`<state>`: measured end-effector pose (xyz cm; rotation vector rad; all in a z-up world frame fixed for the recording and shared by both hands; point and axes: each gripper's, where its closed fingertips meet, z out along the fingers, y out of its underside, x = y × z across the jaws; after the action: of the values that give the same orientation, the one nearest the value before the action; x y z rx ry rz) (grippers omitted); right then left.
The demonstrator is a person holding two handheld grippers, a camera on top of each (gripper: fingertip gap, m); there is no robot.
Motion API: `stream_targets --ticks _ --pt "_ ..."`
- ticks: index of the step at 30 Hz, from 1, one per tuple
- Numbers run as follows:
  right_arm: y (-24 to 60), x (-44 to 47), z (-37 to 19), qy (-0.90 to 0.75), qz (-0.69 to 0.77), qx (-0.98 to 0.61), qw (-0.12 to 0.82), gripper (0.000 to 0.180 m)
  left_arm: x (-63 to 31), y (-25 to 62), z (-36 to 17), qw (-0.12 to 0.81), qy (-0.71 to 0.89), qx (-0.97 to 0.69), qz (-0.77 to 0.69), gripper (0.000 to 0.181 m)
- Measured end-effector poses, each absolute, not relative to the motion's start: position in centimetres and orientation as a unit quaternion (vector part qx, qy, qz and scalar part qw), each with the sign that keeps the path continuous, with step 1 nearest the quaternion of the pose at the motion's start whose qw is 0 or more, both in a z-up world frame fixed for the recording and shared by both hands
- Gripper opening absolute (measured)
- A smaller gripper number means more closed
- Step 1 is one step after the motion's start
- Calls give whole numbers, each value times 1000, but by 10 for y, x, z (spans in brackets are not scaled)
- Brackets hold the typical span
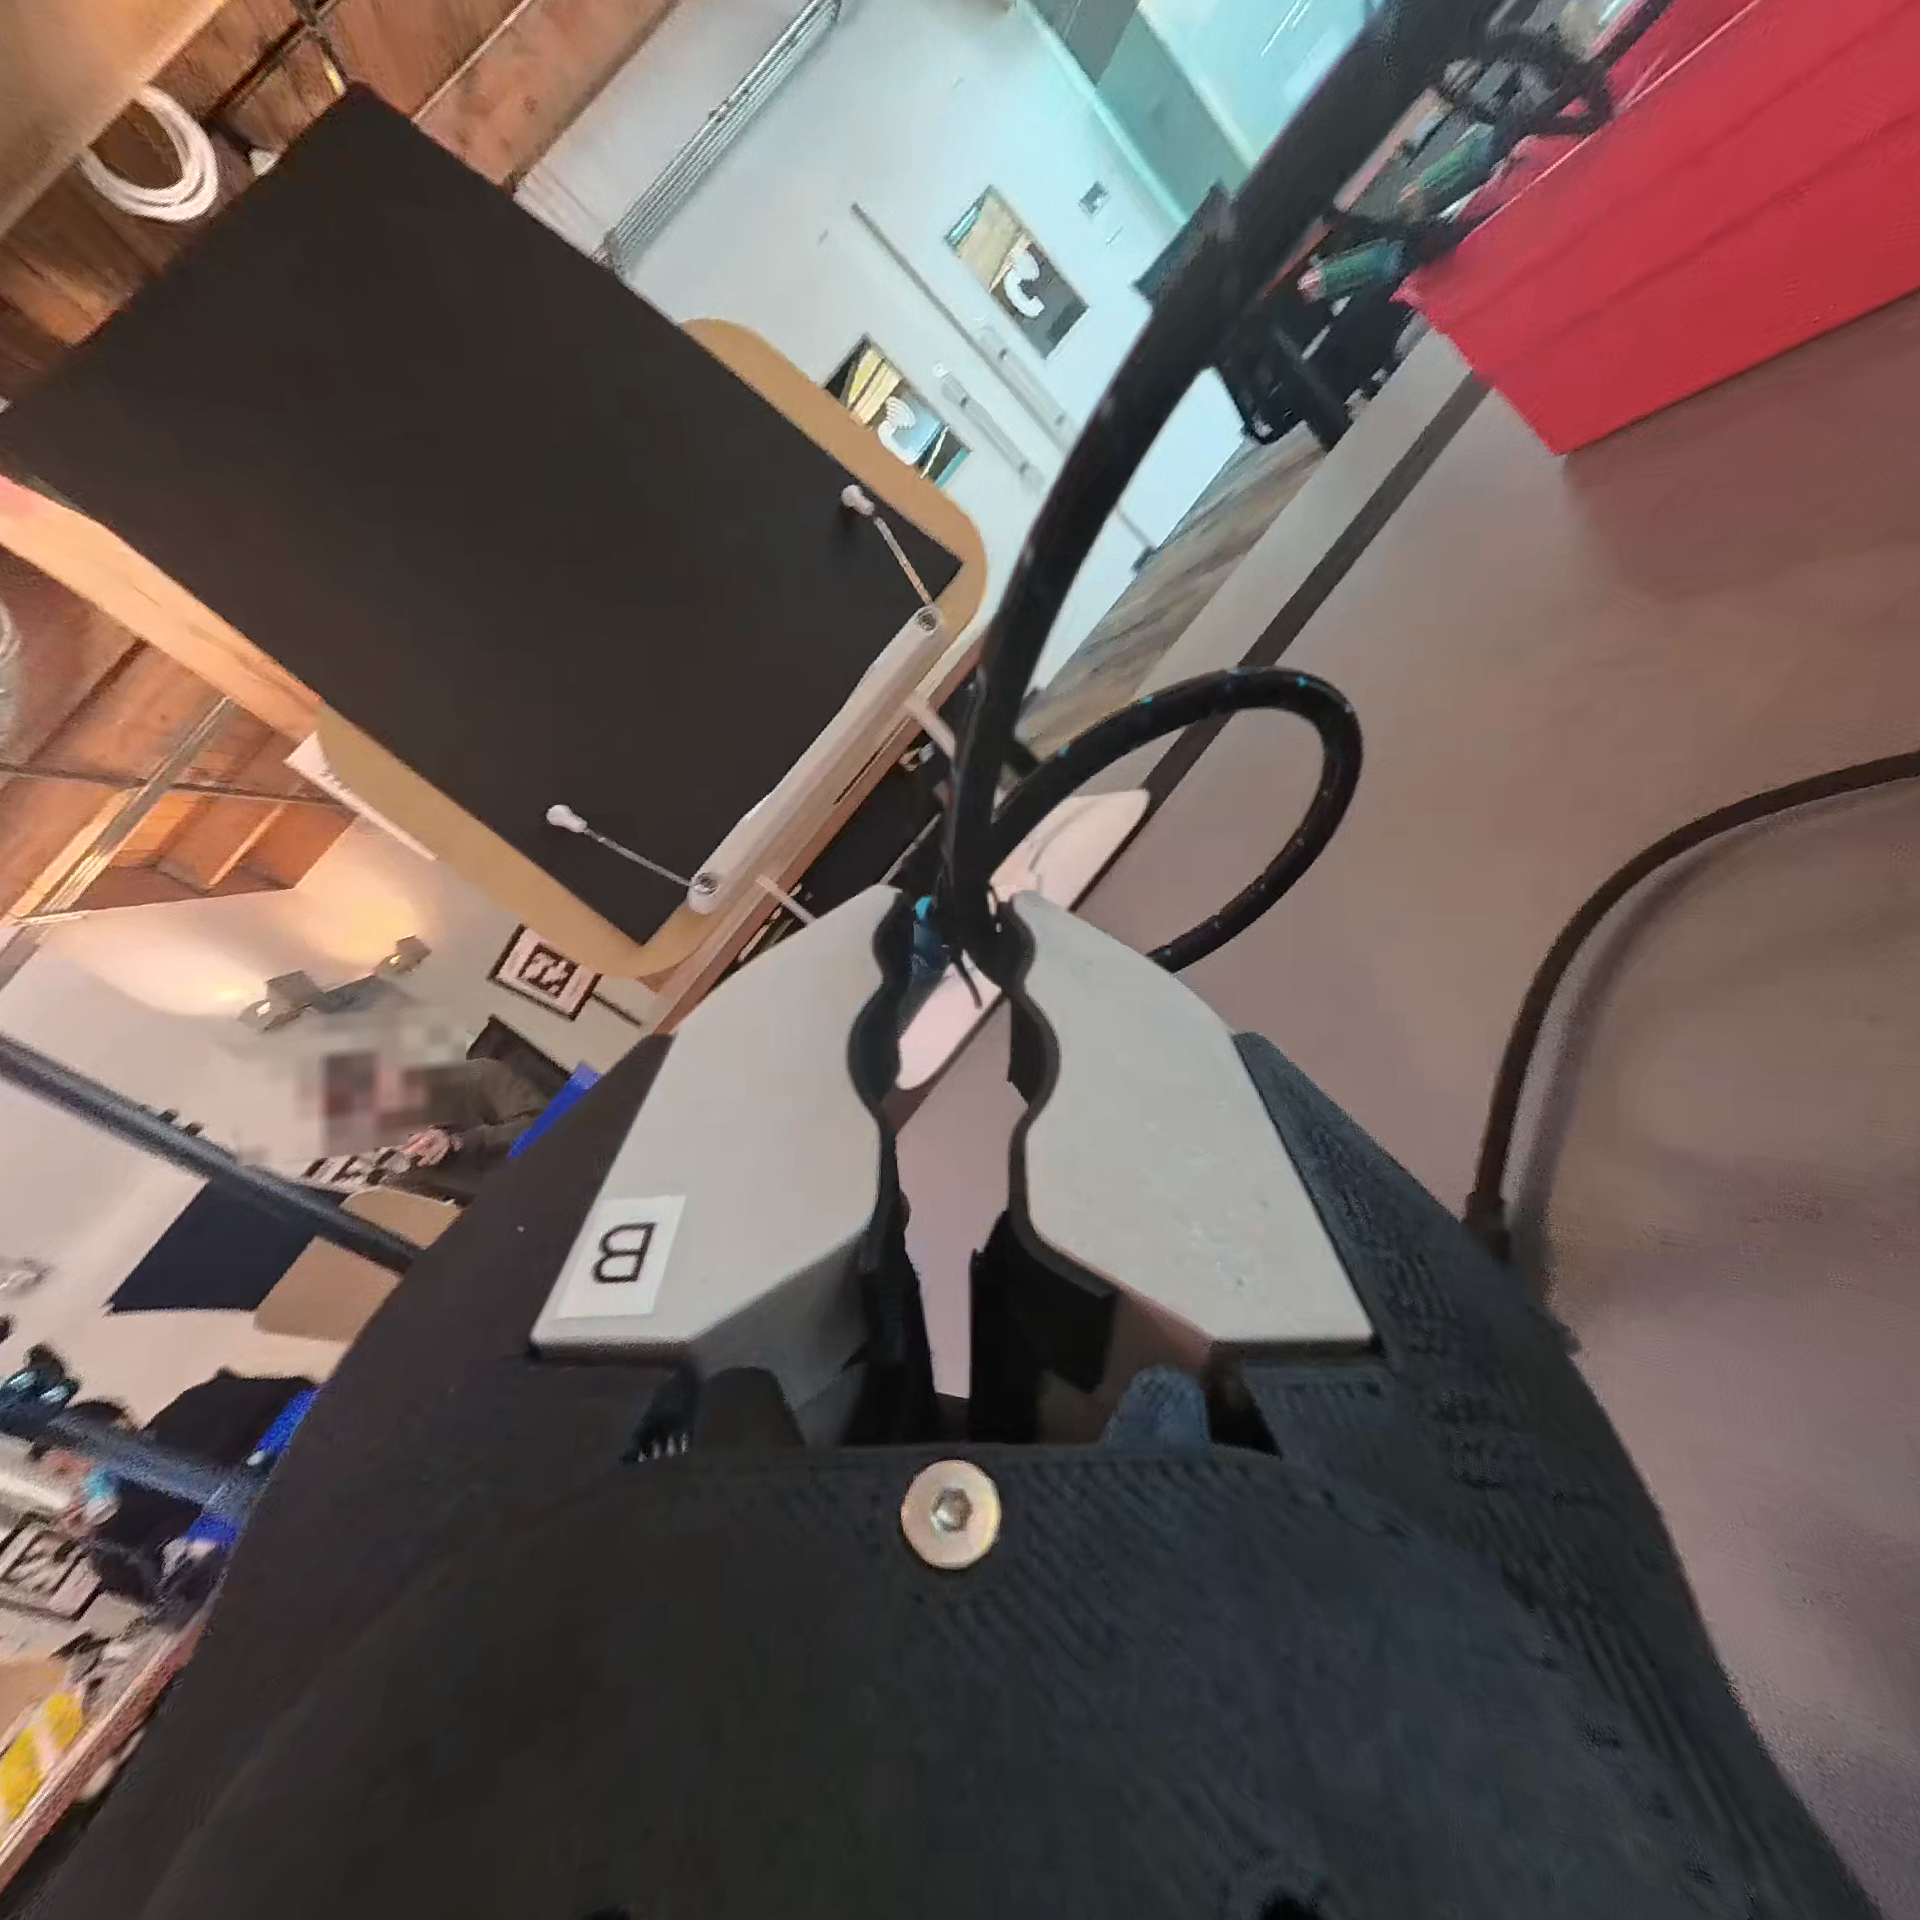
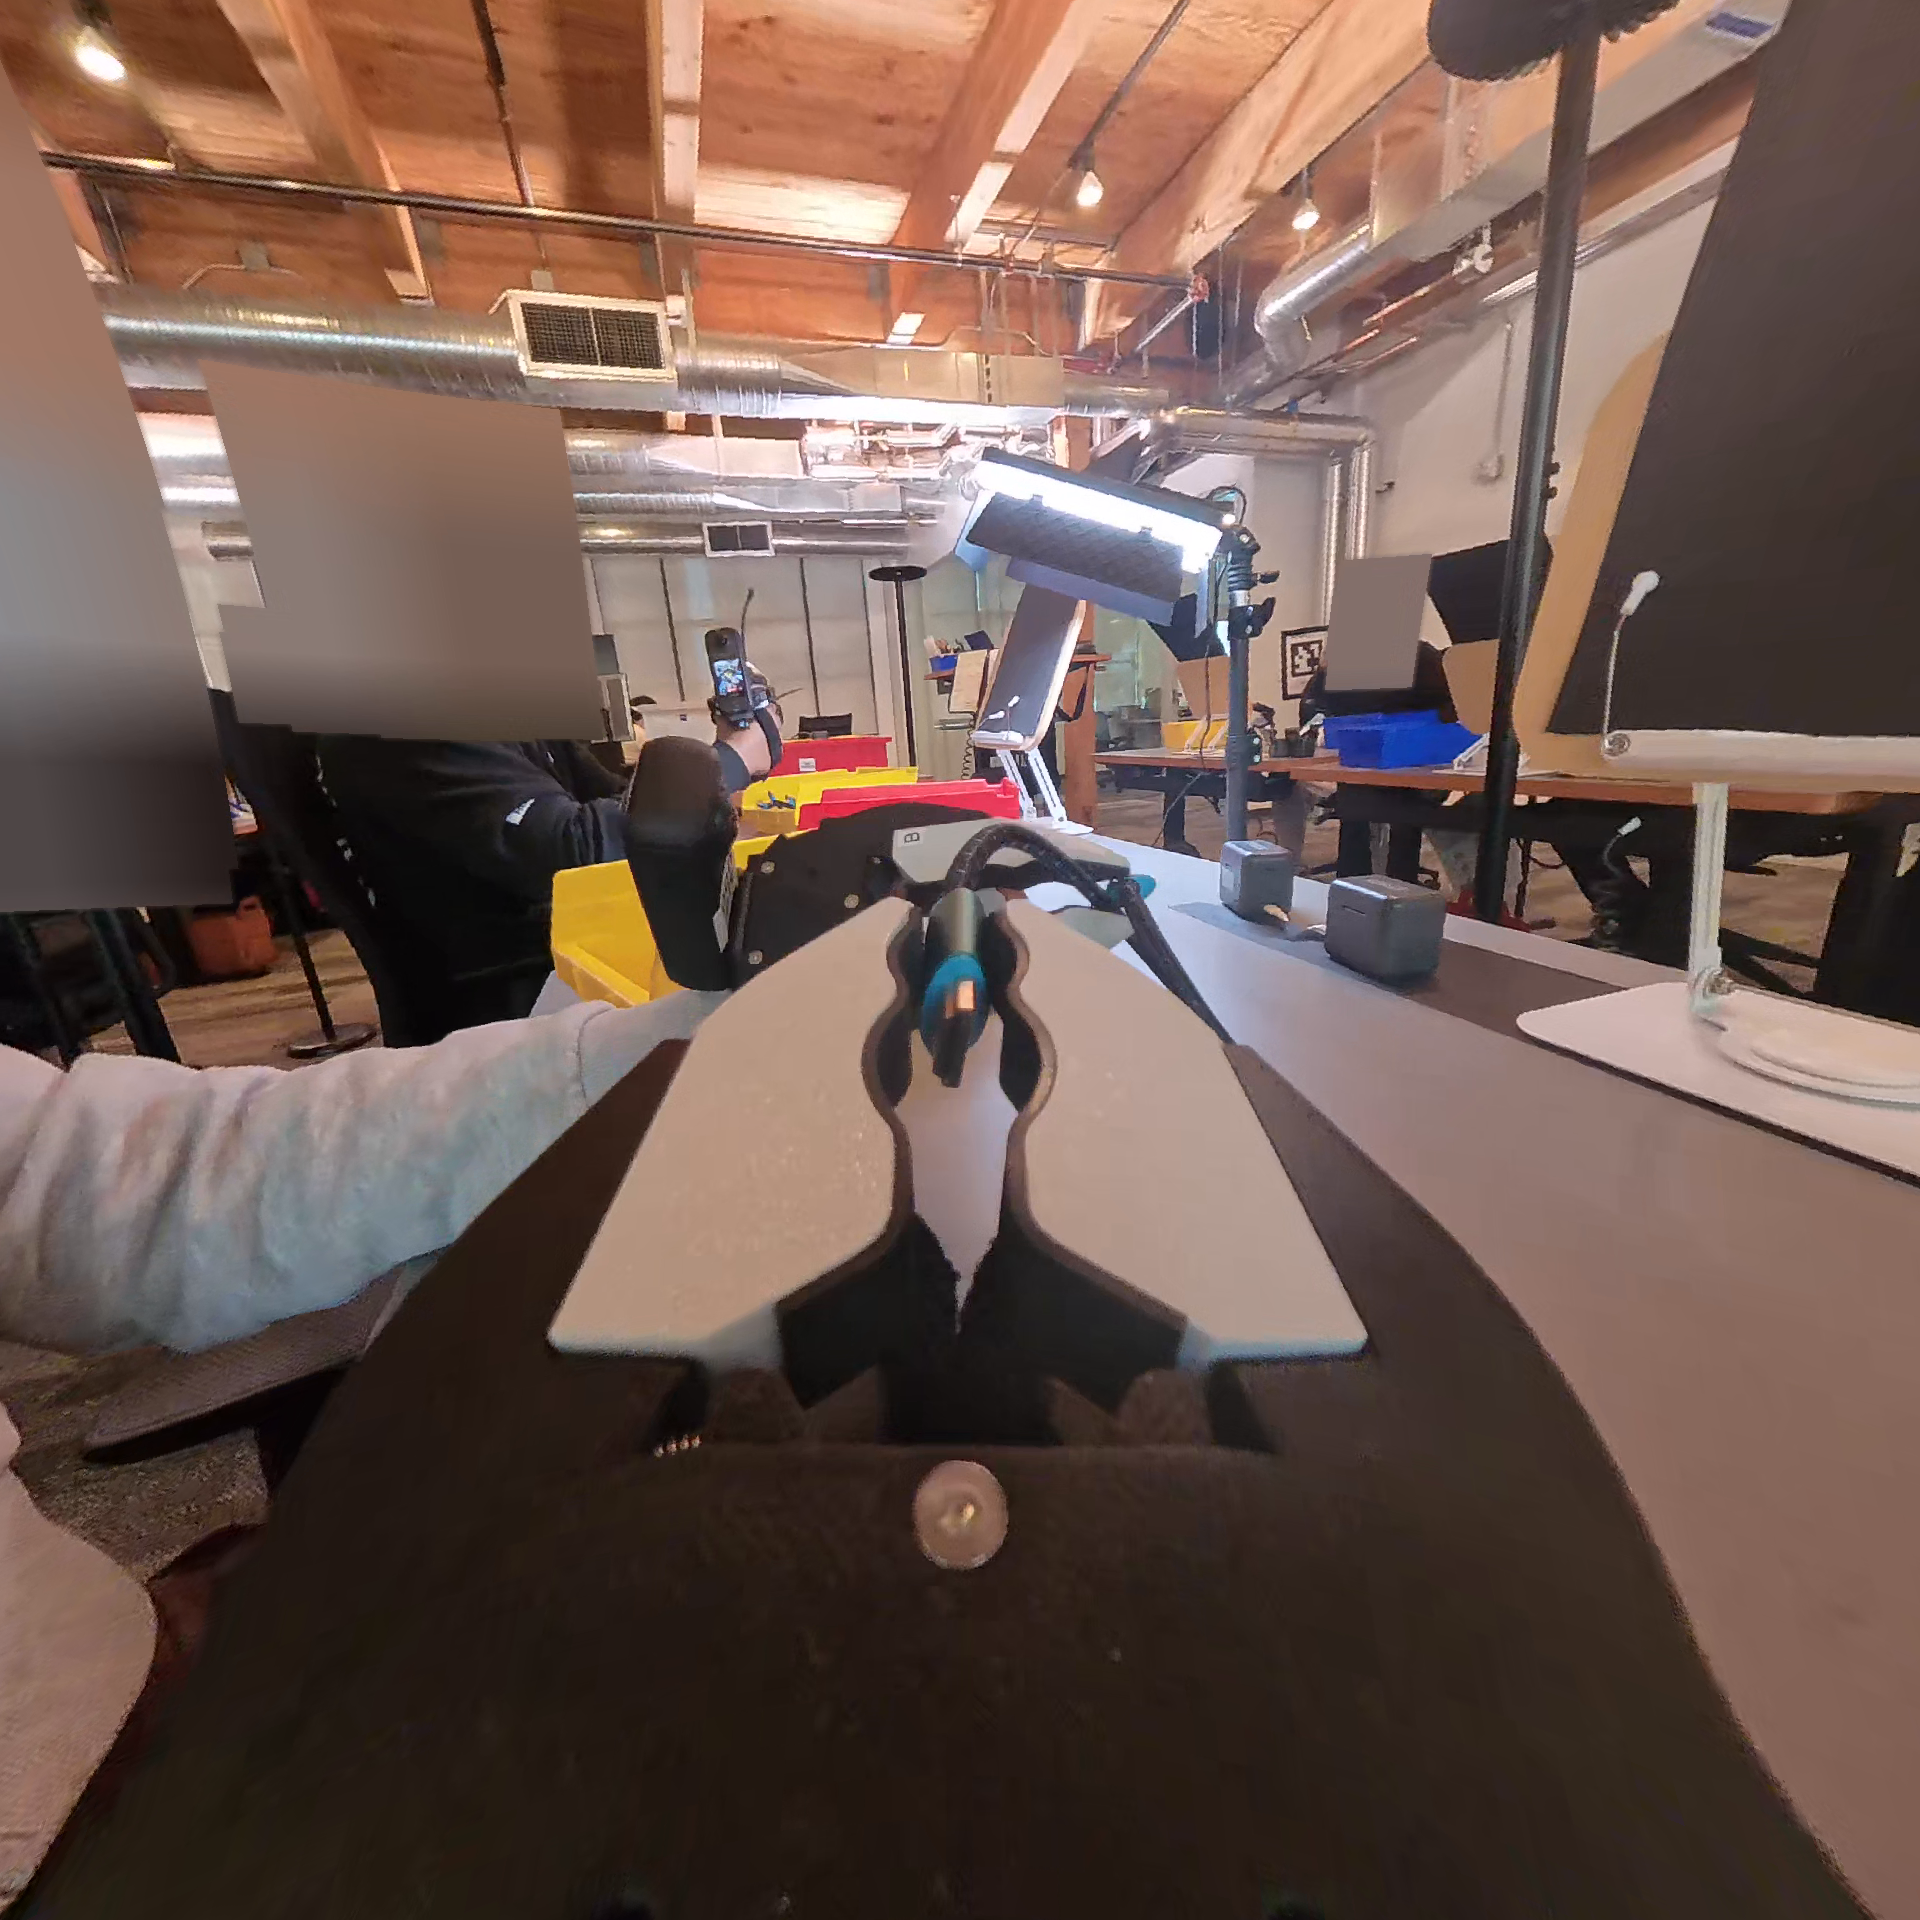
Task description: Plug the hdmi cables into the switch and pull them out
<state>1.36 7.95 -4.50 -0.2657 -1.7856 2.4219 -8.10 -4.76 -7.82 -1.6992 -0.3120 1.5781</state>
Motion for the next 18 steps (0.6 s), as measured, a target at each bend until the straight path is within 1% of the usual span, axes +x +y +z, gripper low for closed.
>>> stream_targets --ticks 3,5,10,12,18 --pt "79 13 -47 -590 800 -90 56 11 -74 -33 -86 401 -86 -689 597 22" --pt "81 12 -46 -583 806 -97 43 11 -68 -24 -88 413 -61 -696 584 37" --pt "83 5 -49 -579 806 -122 24 11 -42 7 -89 463 13 -706 536 52" --pt "82 4 -51 -582 804 -125 22 11 -30 20 -90 488 37 -709 507 56" --pt "76 5 -56 -592 796 -125 16 11 9 51 -80 598 61 -697 391 57"
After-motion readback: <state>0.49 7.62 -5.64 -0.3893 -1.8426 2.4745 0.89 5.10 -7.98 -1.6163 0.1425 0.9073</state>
